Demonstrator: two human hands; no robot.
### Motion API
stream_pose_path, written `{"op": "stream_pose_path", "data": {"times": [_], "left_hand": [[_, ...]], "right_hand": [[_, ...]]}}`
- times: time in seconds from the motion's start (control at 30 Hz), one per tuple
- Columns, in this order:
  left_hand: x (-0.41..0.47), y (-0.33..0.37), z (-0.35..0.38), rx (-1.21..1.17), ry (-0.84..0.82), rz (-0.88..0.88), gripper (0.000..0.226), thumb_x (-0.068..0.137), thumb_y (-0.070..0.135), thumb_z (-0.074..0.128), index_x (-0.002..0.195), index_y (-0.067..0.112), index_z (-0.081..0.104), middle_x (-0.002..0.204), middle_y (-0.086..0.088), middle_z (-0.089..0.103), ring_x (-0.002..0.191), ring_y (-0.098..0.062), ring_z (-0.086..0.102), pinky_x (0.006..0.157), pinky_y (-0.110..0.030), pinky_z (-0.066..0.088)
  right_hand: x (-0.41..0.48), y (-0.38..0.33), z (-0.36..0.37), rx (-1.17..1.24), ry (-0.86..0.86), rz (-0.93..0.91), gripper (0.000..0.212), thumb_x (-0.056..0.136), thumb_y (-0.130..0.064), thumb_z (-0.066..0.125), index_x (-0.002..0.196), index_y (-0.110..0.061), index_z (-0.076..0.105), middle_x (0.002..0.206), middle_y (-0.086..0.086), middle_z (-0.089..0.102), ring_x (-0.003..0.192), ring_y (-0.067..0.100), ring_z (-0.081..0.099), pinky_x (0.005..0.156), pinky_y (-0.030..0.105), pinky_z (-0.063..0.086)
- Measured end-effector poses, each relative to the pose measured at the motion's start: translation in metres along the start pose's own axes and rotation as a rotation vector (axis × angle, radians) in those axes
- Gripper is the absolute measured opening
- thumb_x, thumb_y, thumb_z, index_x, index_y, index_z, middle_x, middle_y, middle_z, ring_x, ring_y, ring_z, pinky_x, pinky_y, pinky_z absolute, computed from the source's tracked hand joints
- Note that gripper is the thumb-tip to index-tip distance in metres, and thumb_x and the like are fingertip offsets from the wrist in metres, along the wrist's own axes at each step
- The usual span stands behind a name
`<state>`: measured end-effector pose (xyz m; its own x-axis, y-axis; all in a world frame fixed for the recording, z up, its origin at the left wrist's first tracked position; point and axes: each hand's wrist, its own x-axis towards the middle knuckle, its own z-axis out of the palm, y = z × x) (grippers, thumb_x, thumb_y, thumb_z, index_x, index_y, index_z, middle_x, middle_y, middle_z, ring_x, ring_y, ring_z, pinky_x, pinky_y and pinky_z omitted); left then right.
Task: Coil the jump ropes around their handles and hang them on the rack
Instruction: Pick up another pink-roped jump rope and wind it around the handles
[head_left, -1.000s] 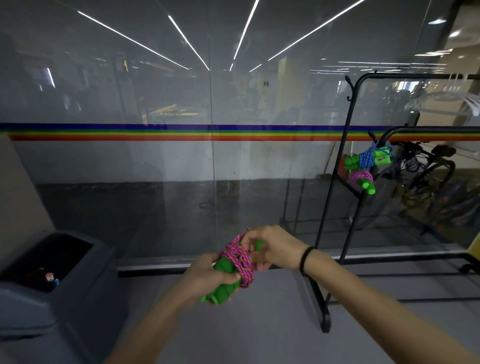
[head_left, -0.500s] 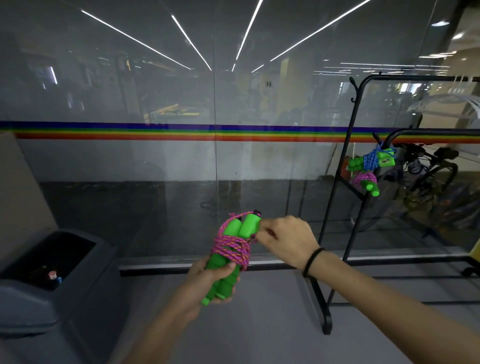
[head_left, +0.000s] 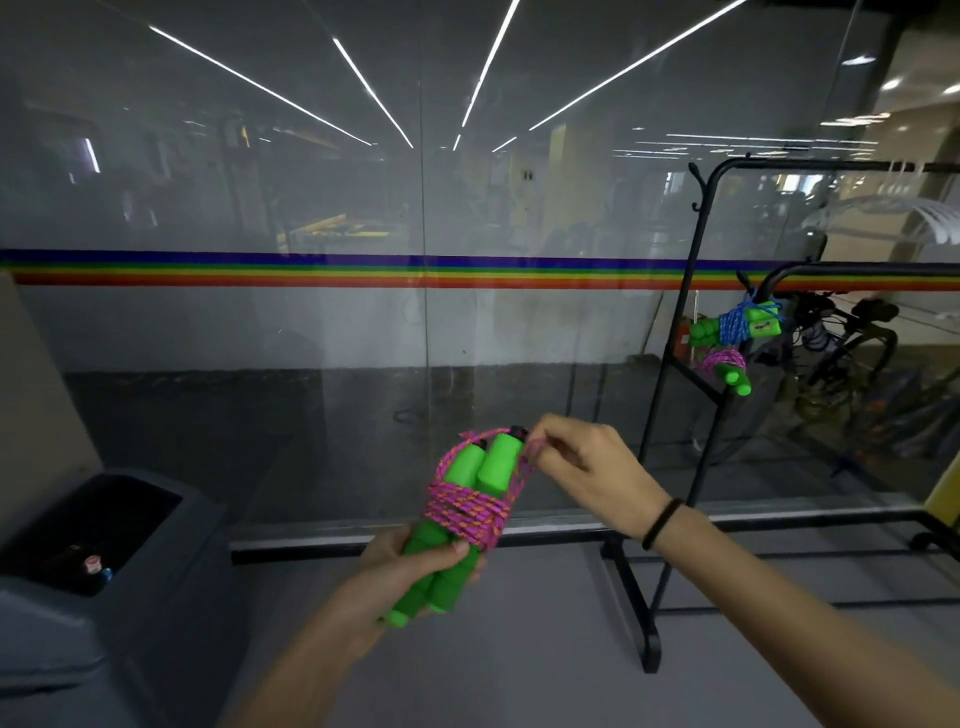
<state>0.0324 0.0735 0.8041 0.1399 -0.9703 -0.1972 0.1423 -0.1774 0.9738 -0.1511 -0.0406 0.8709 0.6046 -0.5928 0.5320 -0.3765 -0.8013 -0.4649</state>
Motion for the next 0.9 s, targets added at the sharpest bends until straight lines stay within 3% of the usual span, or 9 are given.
{"op": "stream_pose_path", "data": {"times": [0.07, 0.17, 0.23, 0.33, 0.47, 0.63, 0.77, 0.83, 0.9], "left_hand": [[0.004, -0.004, 0.006, 0.154, 0.032, 0.046, 0.058, 0.048, 0.017, 0.085, 0.101, 0.004, 0.065, 0.090, -0.013, 0.073, 0.072, -0.013, 0.070, 0.060, -0.020, 0.053], [0.014, -0.014, 0.022, 0.313, 0.230, 0.216, 0.079, 0.042, 0.011, 0.092, 0.107, 0.015, 0.048, 0.093, 0.003, 0.066, 0.074, -0.001, 0.063, 0.059, -0.007, 0.045], [0.018, -0.017, 0.031, 0.368, 0.347, 0.306, 0.093, 0.039, 0.020, 0.091, 0.114, 0.027, 0.035, 0.095, 0.015, 0.059, 0.082, 0.004, 0.058, 0.060, -0.009, 0.042], [0.027, -0.018, 0.031, 0.431, 0.399, 0.289, 0.081, 0.049, 0.019, 0.083, 0.111, 0.032, 0.034, 0.082, 0.015, 0.059, 0.072, 0.004, 0.056, 0.055, -0.018, 0.039], [0.044, -0.032, 0.018, 0.393, 0.331, 0.198, 0.068, 0.034, 0.038, 0.076, 0.091, 0.031, 0.042, 0.076, 0.007, 0.064, 0.070, -0.013, 0.063, 0.058, -0.030, 0.047], [0.063, -0.053, 0.007, 0.150, 0.144, 0.210, 0.061, 0.030, 0.019, 0.073, 0.087, 0.013, 0.054, 0.077, -0.009, 0.064, 0.069, -0.019, 0.061, 0.061, -0.030, 0.050], [0.082, -0.063, 0.009, 0.169, 0.094, 0.220, 0.076, 0.024, 0.024, 0.071, 0.096, 0.006, 0.053, 0.078, -0.013, 0.067, 0.056, -0.002, 0.061, 0.053, -0.019, 0.051], [0.092, -0.063, 0.013, 0.243, 0.040, 0.186, 0.088, 0.024, 0.027, 0.074, 0.106, 0.007, 0.050, 0.085, -0.008, 0.066, 0.063, -0.001, 0.063, 0.056, -0.016, 0.051], [0.103, -0.059, 0.019, 0.297, 0.005, 0.181, 0.102, 0.020, 0.036, 0.086, 0.112, 0.014, 0.047, 0.097, -0.005, 0.067, 0.083, -0.009, 0.066, 0.071, -0.025, 0.056]], "right_hand": [[0.000, -0.008, 0.009, 0.102, -0.016, -0.024, 0.015, 0.087, -0.020, 0.052, 0.078, -0.012, 0.061, 0.075, 0.003, 0.063, 0.071, 0.013, 0.059, 0.067, 0.018, 0.042], [-0.002, -0.023, 0.035, 0.368, -0.049, 0.109, 0.020, 0.083, -0.032, 0.049, 0.073, -0.018, 0.060, 0.072, 0.001, 0.064, 0.071, 0.022, 0.062, 0.073, 0.036, 0.048], [-0.003, -0.032, 0.049, 0.489, -0.059, 0.205, 0.017, 0.076, -0.030, 0.049, 0.062, -0.025, 0.057, 0.066, -0.003, 0.060, 0.068, 0.014, 0.055, 0.073, 0.036, 0.044], [-0.007, -0.044, 0.060, 0.604, -0.057, 0.344, 0.021, 0.064, -0.031, 0.051, 0.045, -0.024, 0.054, 0.059, 0.000, 0.054, 0.065, 0.011, 0.049, 0.070, 0.032, 0.038], [-0.019, -0.046, 0.067, 0.408, -0.004, 0.322, 0.033, 0.070, -0.035, 0.057, 0.045, -0.022, 0.042, 0.051, 0.000, 0.043, 0.052, 0.006, 0.037, 0.054, 0.026, 0.032], [-0.035, -0.044, 0.062, 0.290, 0.022, 0.323, 0.035, 0.072, -0.024, 0.058, 0.042, -0.025, 0.039, 0.040, -0.011, 0.041, 0.046, -0.001, 0.038, 0.051, 0.013, 0.030], [-0.033, -0.042, 0.065, 0.256, -0.005, 0.384, 0.034, 0.079, -0.027, 0.060, 0.049, -0.025, 0.046, 0.052, -0.007, 0.050, 0.053, 0.003, 0.044, 0.054, 0.020, 0.034], [-0.023, -0.033, 0.060, 0.194, -0.007, 0.397, 0.033, 0.083, -0.027, 0.060, 0.053, -0.023, 0.047, 0.062, 0.006, 0.058, 0.061, 0.015, 0.053, 0.057, 0.023, 0.038], [-0.014, -0.020, 0.056, 0.193, 0.016, 0.435, 0.033, 0.083, -0.028, 0.059, 0.053, -0.022, 0.047, 0.065, 0.008, 0.057, 0.063, 0.015, 0.052, 0.059, 0.027, 0.041]]}}
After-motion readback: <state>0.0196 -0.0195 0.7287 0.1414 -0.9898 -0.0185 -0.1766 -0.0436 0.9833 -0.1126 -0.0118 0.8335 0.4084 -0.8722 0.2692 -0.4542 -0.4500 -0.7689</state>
